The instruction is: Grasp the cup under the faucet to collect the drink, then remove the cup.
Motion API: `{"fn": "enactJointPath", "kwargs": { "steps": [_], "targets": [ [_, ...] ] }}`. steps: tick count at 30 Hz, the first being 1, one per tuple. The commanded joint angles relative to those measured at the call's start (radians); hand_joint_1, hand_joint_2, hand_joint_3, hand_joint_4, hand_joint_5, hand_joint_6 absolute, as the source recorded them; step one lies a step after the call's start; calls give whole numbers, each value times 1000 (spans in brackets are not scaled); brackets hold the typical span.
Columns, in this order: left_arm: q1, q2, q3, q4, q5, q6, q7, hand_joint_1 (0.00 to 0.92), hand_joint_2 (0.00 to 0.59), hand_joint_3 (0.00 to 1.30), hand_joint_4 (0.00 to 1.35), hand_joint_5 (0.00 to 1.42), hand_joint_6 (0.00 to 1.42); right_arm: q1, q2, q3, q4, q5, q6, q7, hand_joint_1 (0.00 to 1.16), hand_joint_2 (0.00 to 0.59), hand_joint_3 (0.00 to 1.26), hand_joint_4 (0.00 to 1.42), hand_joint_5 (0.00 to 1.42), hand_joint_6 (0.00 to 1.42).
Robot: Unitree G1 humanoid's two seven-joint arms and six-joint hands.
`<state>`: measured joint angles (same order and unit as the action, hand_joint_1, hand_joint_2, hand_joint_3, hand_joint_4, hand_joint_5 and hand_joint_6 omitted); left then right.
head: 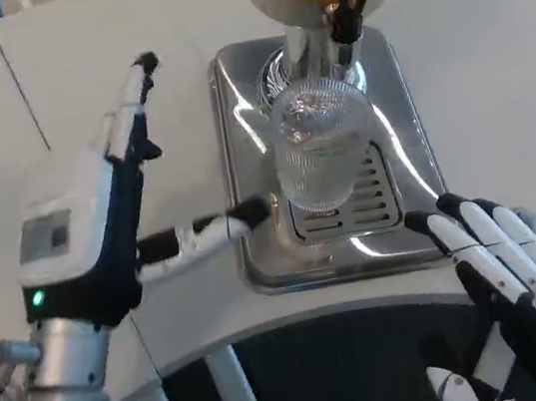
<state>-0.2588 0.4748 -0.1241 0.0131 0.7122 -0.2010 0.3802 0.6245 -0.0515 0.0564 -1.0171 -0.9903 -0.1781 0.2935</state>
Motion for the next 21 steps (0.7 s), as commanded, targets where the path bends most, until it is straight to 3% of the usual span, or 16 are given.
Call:
{"fn": "enactJointPath", "kwargs": {
  "steps": [1,7,14,15,16,17,21],
  "targets": [
    [156,82,31,-211,89,34,-116,69,46,0,0,98,166,1,31,15,-4,27,29,-11,321,565,76,0,0,0],
    [337,130,82,-367,157,49,-206,11,47,0,0,0,39,-7,78,33,-28,52,70,-10,319,562,50,0,0,0],
    [479,118,116,-436,223,55,-222,0,41,0,0,0,0,-38,173,73,-30,92,114,-30,298,570,0,0,0,0],
    [498,108,112,-444,248,66,-222,0,41,0,0,0,0,-49,182,78,-30,102,126,-34,242,555,0,0,0,0],
    [515,98,106,-449,271,77,-223,0,41,0,0,0,0,-60,189,83,-30,116,138,-40,93,538,0,0,0,0],
    [526,90,102,-453,289,85,-224,0,40,0,0,0,0,-73,190,86,-30,128,143,-53,19,515,0,0,0,0],
    [559,61,77,-450,318,80,-205,0,40,0,0,0,0,-140,193,98,-14,162,161,-116,0,540,0,0,0,0]
  ]
}}
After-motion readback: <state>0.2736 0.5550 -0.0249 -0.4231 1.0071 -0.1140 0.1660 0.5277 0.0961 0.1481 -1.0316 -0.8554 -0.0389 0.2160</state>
